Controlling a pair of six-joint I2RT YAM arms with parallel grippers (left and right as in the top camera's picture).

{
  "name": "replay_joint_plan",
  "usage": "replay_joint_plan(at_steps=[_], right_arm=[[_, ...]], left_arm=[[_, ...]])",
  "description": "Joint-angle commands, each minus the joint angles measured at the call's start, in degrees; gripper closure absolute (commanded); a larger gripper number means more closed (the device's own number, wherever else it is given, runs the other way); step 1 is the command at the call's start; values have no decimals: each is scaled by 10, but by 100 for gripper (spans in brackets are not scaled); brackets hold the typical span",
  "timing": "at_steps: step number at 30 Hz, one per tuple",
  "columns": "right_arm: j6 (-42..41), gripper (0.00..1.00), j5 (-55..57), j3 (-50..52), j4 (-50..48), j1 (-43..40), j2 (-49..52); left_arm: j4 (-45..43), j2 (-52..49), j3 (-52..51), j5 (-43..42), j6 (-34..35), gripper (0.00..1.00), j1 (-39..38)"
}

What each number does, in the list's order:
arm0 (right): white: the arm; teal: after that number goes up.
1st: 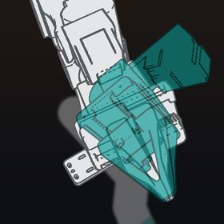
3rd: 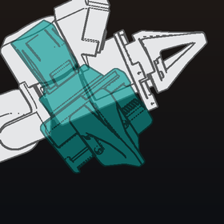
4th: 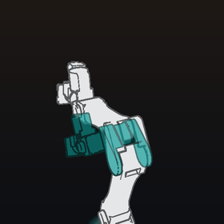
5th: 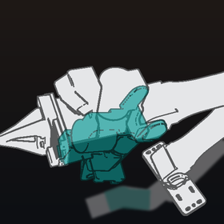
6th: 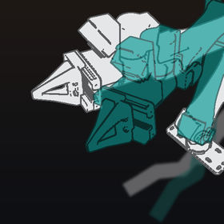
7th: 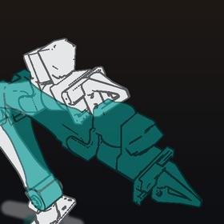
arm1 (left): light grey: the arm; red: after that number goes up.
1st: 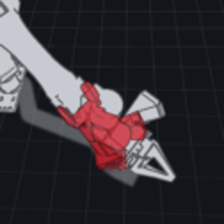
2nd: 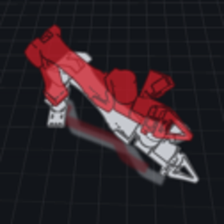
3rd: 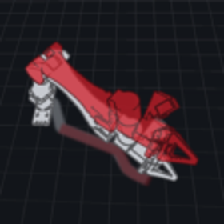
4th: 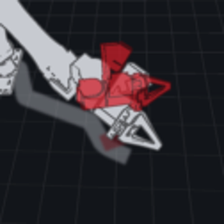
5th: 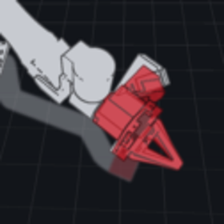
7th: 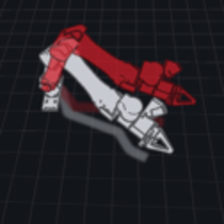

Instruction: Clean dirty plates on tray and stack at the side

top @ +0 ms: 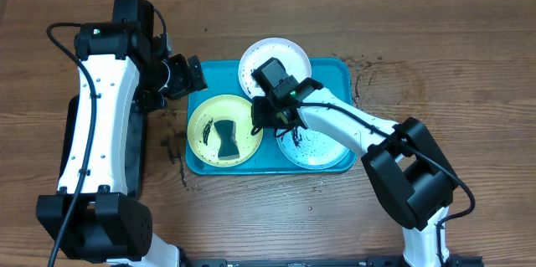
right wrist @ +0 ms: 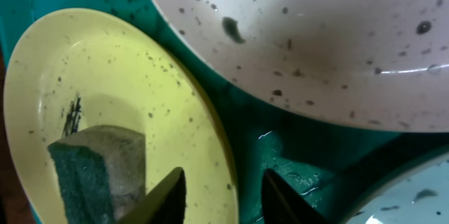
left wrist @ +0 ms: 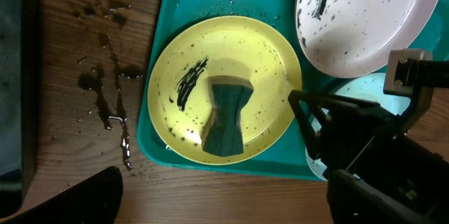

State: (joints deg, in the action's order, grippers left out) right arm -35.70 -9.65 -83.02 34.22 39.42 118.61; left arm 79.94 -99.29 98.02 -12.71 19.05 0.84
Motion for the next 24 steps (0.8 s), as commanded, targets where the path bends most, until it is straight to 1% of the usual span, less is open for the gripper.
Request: replay_joint_plan(at_steps=[1,2,3,4,5,7,8,15,16,20,24], right_arm=[[5,67,12,-6,0,1,9],[5,69,12,-6,1,1,9],[1,72,10,-6,3,1,9],[-3,73,9,-6,9,1,9],[-3,73,9,-6,12,1,9],[-3,73,9,-6,14,1,10],[-3,74,9,-6,16,2,11],[-5,81,10,-6,19,23,11],[-5,81,14,-6,17,28,11],[-6,82,28,-6,18,38,11],[-6,82,37,-5,19,39,11]], left_arm=[[9,-4,-1,-4,-14,18,-2],[11,-5,-1,-2,-15,27,-2],[13,-7,-3,-1,-17,30,-2],[16,-8,-5,3,-17,32,-2],[16,-10,-9,9,-17,31,-2],[14,-11,-14,12,-17,25,-2],[11,-12,-15,11,-17,24,-2],[8,-14,-16,4,-15,26,-2],[9,-15,-16,4,-15,27,-3],[2,-16,-34,4,-15,23,-14],[-8,-16,-55,6,-16,24,-23]])
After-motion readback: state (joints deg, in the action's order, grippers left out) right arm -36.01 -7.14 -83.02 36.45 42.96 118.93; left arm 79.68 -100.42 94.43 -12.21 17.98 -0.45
